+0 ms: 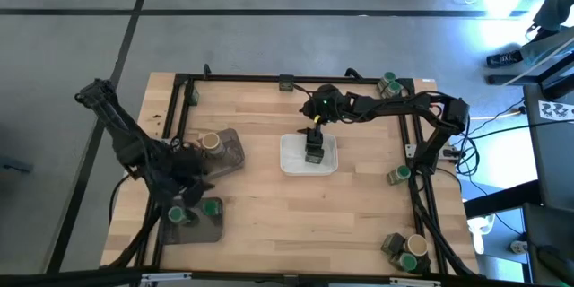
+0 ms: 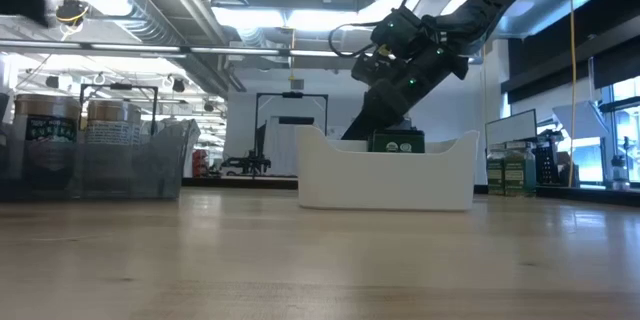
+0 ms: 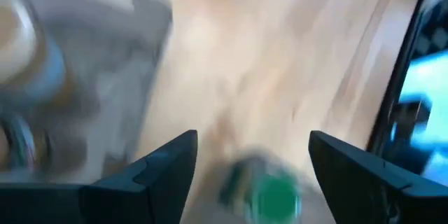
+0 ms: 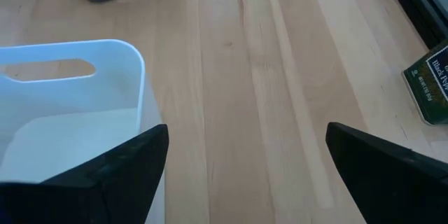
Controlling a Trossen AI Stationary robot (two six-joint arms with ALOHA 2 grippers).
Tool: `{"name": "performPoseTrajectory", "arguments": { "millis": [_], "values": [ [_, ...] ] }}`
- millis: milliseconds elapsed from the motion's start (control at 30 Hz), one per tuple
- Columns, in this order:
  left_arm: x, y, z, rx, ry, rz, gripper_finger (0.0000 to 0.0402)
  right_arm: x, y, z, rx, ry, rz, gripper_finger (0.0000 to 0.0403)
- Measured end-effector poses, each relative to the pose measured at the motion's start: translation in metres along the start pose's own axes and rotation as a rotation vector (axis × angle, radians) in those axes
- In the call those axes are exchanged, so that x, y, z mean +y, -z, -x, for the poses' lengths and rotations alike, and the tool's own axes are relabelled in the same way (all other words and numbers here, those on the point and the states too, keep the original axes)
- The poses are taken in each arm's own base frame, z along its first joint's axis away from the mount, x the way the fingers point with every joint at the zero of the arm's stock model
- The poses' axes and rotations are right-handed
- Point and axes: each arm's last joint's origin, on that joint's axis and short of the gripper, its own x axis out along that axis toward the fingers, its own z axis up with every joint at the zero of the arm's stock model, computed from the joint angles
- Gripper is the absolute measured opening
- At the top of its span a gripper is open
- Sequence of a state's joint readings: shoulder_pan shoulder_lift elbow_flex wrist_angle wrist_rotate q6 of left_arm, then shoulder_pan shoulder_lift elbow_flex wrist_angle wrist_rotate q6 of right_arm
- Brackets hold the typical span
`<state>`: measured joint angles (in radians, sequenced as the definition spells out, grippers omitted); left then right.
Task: Sort spices by type
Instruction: Put the black seasoning can into the white bin
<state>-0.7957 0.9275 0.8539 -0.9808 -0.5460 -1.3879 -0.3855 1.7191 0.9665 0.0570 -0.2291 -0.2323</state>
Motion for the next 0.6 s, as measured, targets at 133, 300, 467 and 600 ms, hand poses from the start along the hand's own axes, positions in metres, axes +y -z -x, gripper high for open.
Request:
{"name": "performPoseTrajectory", "arguments": {
  "millis": [133, 300, 467, 600],
  "values": [
    [0.001, -0.015, 0.0, -0.182, -0.018, -0.096, 0.0269, 0.0, 0.0, 0.0, -0.002, 0.0, 0.0, 0.0386],
    [0.002, -0.034, -0.006, -0.402, -0.149, -0.212, 0.0269, -0.003, -0.005, 0.001, -0.004, 0.053, -0.017, 0.0386],
    [0.013, -0.055, -0.012, -0.562, -0.357, -0.238, 0.0269, -0.015, -0.019, 0.007, -0.022, 0.176, 0.02, 0.0386],
    [0.028, -0.068, -0.021, -0.592, -0.52, -0.243, 0.0269, -0.035, -0.03, 0.015, -0.05, 0.245, 0.062, 0.0386]
  ]
}}
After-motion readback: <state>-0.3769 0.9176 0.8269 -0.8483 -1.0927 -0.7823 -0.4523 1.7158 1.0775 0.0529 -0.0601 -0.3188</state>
